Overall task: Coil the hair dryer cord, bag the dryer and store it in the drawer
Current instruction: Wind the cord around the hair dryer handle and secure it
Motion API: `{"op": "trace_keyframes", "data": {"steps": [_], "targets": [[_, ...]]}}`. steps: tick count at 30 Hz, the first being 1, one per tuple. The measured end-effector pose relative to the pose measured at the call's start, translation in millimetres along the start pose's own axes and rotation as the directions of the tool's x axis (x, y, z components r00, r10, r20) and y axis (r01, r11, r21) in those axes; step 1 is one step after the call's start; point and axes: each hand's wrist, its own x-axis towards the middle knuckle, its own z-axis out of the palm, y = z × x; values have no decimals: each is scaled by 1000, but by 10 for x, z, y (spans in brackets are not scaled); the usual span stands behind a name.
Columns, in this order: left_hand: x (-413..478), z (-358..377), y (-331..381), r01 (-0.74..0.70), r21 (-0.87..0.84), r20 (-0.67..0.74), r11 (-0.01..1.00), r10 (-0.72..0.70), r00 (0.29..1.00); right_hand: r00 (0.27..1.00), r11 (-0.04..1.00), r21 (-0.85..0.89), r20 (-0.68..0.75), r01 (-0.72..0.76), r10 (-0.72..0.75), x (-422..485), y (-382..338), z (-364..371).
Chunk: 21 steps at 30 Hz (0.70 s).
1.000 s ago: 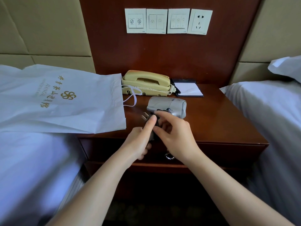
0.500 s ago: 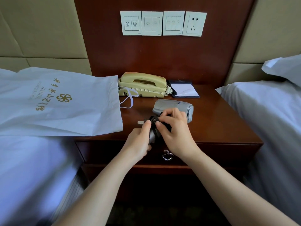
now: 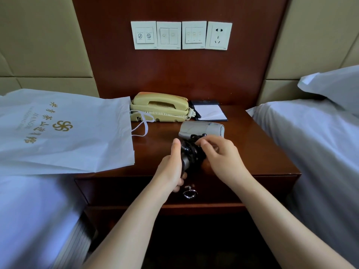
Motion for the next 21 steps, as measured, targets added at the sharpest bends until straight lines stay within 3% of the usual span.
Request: {"op": "trace_keyframes", "data": {"steps": [3,7,9,17,21], "targets": [[68,53,11,-71,16,-27,997,71,997,1000,999,-36,20,2,-1,-39,56,-75],[155,102,32,-318,314,-45,894,349,936,1000,998,-66,0,15,-15,-44,154,-90],[189,143,63,-376,389,-4,841,410,912,998,999,-37,-55,-10,8,-8,217,-101],[395,321,69,-421,639,123,644,456,882,976,986,67,-145,-151,159,154,447,-69],[467,316,37,-403,722,140,562,451,881,976,991,-15,-173,-136,131,188,500,-68]]}}
